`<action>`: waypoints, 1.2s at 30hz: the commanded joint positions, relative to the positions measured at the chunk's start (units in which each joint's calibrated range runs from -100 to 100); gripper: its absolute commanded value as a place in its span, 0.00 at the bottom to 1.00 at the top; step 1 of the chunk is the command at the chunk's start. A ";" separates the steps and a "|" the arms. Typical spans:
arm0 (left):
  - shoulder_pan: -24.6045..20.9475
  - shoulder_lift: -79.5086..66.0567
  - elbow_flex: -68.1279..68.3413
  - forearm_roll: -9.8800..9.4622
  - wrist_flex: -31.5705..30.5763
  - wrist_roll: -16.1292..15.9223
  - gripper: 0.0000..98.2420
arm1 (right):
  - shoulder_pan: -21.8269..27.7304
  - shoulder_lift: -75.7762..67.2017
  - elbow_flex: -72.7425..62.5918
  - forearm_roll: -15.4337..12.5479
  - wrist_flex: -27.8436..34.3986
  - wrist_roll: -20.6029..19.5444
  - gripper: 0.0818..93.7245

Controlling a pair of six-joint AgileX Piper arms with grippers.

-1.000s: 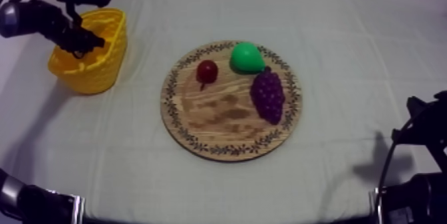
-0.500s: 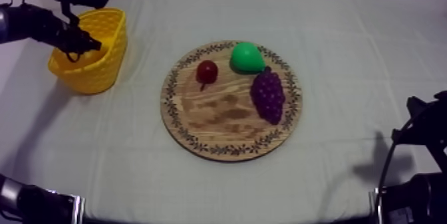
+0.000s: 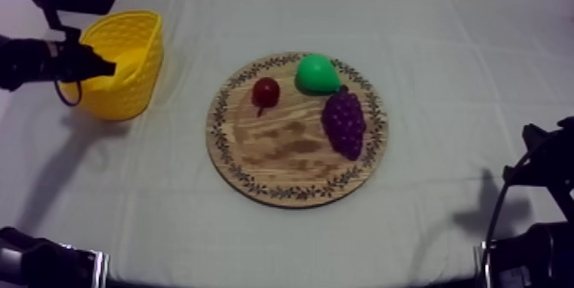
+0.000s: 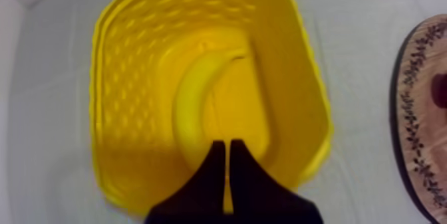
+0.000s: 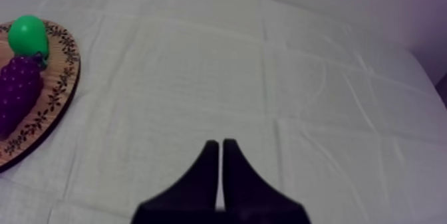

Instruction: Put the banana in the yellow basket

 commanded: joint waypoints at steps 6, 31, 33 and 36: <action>0.90 -19.03 12.61 1.21 -2.35 6.28 0.00 | -0.01 -0.02 0.02 0.01 0.03 0.03 0.00; -6.41 -71.72 43.67 15.18 6.54 -4.75 0.00 | -0.01 -0.02 0.02 0.01 0.03 0.01 0.00; -6.65 -74.99 44.01 15.56 8.45 -5.54 0.00 | -0.01 -0.02 0.02 0.01 0.03 0.01 0.00; -6.01 -79.56 44.00 15.77 10.74 -6.23 0.00 | -0.01 -0.02 0.02 0.01 0.03 0.01 0.00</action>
